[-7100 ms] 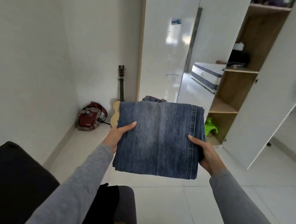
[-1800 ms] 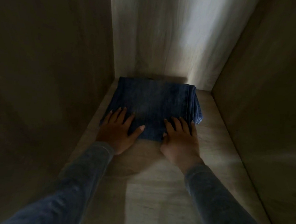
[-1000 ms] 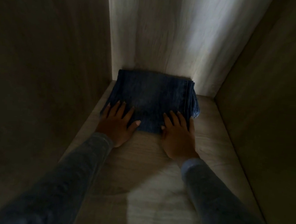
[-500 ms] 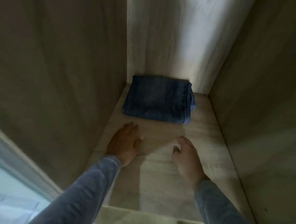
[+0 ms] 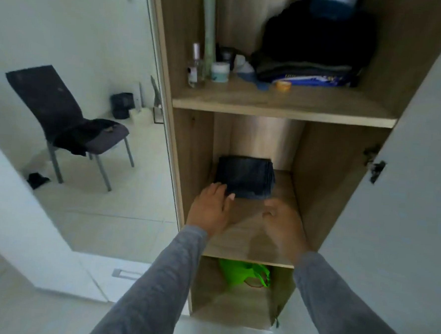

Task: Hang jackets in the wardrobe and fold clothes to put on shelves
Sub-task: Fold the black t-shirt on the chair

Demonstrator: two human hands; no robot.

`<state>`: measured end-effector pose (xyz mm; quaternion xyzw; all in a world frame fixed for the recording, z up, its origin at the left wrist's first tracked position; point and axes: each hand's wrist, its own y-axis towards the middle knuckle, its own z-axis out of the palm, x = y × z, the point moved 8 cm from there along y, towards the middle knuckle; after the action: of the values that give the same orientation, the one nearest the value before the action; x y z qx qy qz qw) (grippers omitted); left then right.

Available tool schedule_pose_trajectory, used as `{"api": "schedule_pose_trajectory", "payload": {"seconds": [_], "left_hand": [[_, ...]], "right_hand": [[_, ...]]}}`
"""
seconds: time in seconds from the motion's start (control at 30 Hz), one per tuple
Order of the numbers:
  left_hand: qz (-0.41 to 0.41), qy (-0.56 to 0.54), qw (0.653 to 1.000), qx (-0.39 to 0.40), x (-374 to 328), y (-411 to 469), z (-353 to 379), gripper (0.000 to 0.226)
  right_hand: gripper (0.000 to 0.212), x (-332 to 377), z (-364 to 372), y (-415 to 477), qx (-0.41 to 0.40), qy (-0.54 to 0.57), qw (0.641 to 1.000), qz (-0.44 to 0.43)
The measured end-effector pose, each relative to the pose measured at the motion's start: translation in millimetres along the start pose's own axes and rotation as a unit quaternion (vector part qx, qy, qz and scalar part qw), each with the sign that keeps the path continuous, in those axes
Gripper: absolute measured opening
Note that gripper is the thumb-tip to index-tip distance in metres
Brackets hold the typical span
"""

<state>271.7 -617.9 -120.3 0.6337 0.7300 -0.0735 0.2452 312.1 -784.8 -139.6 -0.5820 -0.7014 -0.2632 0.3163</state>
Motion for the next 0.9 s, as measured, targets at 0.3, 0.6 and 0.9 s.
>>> {"api": "schedule_pose_trajectory", "payload": {"seconds": [0.3, 0.6, 0.9], "left_hand": [[-0.023, -0.016, 0.996, -0.09, -73, -133, -135, 0.05], [-0.094, 0.007, 0.984, -0.152, -58, -314, -228, 0.051], [-0.241, 0.062, 0.943, -0.223, 92, -502, -348, 0.045]], "right_hand": [[0.03, 100, -83, -150, 0.009, 0.014, 0.997, -0.074], [0.031, 176, -72, -306, 0.073, 0.073, 0.983, -0.149], [0.035, 326, 70, -441, 0.195, 0.085, 0.944, -0.253]]}}
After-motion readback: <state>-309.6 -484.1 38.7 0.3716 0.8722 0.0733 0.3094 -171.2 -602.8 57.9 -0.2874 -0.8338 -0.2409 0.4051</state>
